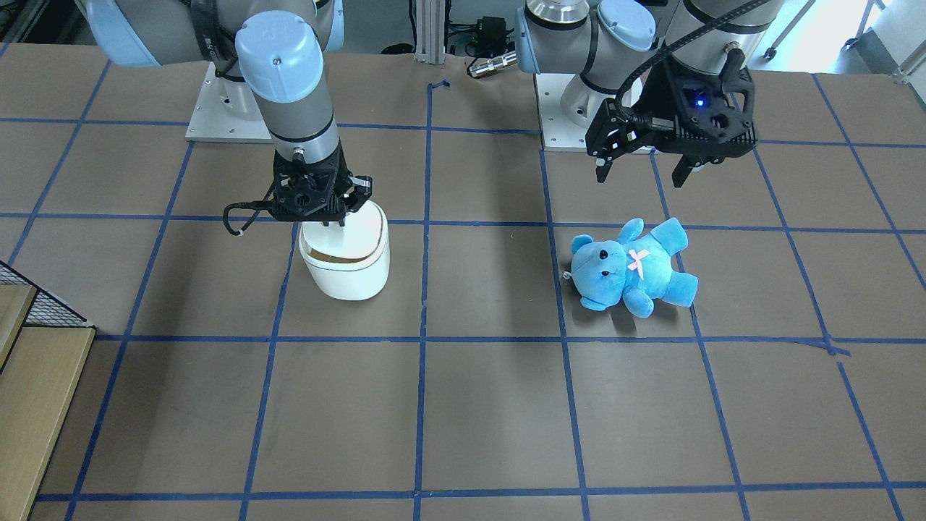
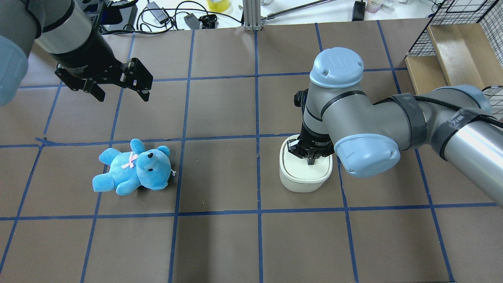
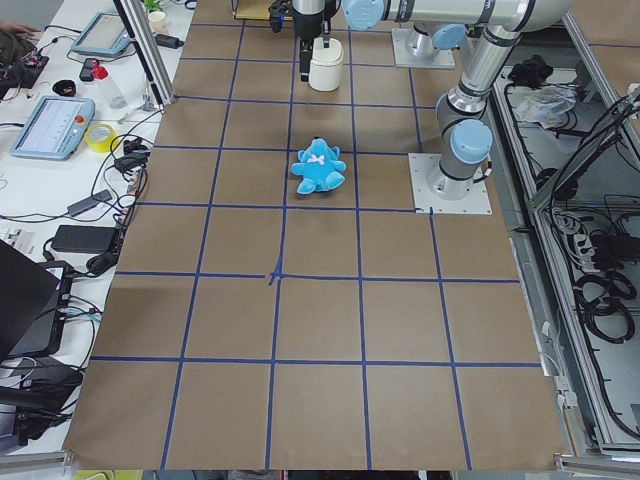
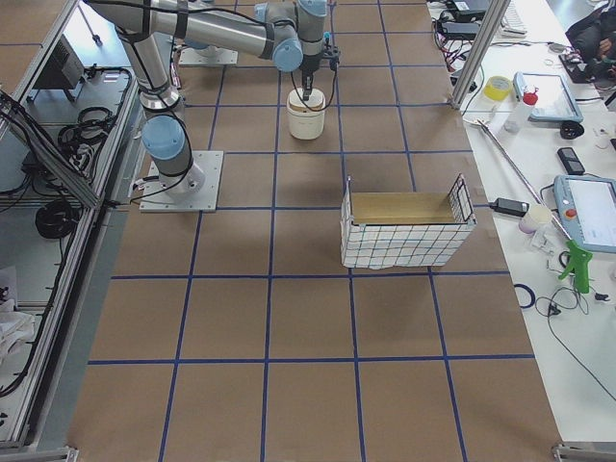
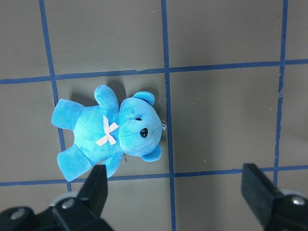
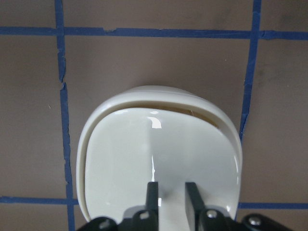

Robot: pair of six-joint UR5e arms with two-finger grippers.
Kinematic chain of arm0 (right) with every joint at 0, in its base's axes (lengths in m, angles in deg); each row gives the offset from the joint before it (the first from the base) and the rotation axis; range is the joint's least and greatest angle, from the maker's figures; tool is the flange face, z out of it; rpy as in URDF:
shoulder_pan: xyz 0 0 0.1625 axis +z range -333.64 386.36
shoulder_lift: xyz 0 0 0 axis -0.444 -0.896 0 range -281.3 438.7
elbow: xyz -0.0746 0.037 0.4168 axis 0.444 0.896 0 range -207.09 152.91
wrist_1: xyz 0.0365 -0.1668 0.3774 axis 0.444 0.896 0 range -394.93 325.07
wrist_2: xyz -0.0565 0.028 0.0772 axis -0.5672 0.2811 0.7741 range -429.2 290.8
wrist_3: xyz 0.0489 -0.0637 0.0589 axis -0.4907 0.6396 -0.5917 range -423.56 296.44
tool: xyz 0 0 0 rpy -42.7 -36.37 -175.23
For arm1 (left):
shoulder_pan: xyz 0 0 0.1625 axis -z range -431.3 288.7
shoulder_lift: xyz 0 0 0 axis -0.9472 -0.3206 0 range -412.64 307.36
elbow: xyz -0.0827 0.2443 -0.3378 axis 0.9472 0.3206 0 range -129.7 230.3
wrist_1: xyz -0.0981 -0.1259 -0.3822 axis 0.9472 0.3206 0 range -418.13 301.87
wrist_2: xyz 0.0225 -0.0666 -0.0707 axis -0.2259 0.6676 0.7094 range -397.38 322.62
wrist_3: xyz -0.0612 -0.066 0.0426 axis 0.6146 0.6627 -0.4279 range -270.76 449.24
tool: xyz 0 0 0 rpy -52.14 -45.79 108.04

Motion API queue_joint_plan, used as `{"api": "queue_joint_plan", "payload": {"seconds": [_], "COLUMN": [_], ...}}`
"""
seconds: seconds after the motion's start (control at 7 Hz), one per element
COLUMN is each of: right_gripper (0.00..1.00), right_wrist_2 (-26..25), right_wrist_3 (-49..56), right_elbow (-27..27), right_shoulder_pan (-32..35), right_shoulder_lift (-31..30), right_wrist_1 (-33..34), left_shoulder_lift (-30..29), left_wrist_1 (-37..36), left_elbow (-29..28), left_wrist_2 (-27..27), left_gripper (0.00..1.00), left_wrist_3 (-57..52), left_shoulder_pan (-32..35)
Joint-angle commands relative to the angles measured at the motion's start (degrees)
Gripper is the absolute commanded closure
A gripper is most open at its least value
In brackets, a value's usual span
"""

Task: Open trash can with right arm
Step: 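Press the right gripper on the lid's near edge to flip it open, then raise the right gripper up and away from the opened trash can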

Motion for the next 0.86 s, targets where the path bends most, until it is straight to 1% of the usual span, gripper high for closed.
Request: {"api": "queue_joint_plan", "payload": {"seconds": [0.0,0.14,0.29,0.43,0.71], "right_gripper": [0.00,0.00,0.00,0.00,0.00], "right_wrist_2": [-0.32,-0.23,0.38,0.21,-0.06], "right_wrist_3": [0.90,3.00,6.15,13.49,13.57], "right_elbow": [11.17,16.55,18.61,18.80,18.98], "right_shoulder_pan": [-1.39,-4.09,-8.82,-12.35,-13.18], "right_shoulder_lift": [-0.57,-0.30,-0.21,-0.30,-0.83], "right_wrist_1": [-7.23,-10.25,-11.32,-11.51,-13.08], "left_shoulder_lift": [0.00,0.00,0.00,0.00,0.00], "left_wrist_1": [0.00,0.00,0.00,0.00,0.00], "left_elbow": [0.00,0.00,0.00,0.00,0.00], "left_wrist_2": [0.00,0.00,0.00,-0.09,-0.09], "left_gripper": [0.00,0.00,0.00,0.00,0.00], "left_wrist_3": [0.00,0.00,0.00,0.00,0.00], "left_shoulder_pan": [0.00,0.00,0.00,0.00,0.00]}}
